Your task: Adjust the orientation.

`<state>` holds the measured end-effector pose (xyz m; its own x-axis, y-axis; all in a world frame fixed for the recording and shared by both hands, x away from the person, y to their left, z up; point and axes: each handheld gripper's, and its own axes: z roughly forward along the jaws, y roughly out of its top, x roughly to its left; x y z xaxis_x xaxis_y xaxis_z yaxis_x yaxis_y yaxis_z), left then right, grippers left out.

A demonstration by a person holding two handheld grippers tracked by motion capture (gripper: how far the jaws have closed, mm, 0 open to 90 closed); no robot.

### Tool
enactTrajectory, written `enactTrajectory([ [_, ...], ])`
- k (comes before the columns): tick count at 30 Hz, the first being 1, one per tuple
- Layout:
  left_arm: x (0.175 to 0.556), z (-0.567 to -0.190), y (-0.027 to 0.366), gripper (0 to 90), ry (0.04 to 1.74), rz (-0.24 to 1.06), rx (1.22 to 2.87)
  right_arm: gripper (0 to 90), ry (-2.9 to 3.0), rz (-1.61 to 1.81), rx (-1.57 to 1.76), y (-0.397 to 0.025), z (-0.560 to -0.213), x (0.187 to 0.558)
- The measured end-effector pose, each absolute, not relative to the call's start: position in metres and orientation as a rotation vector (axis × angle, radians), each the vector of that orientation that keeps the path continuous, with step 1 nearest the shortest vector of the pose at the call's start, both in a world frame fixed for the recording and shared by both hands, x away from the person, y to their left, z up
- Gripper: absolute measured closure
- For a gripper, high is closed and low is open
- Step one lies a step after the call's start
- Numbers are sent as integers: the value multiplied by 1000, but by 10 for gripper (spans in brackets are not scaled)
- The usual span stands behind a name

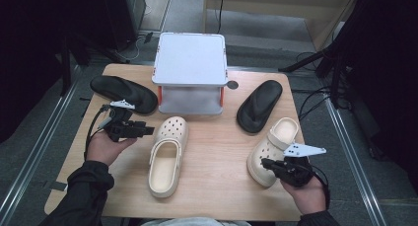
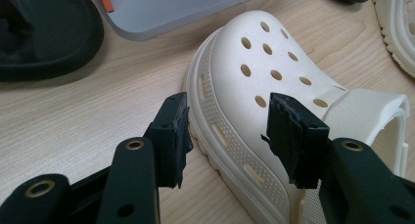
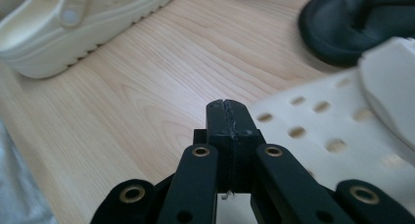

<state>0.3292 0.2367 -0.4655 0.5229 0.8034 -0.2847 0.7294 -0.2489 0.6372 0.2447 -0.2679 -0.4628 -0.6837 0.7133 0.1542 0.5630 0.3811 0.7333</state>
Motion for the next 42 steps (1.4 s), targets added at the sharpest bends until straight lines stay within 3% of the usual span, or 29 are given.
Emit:
enactTrajectory([
  [14,330,-467,236,493,1249,135,2044,900,2440,1098,1213,-313,-474,237],
  [42,328,-467,231,452,1226,155,2068,900,2566,1083,1136,-267,-479,258],
])
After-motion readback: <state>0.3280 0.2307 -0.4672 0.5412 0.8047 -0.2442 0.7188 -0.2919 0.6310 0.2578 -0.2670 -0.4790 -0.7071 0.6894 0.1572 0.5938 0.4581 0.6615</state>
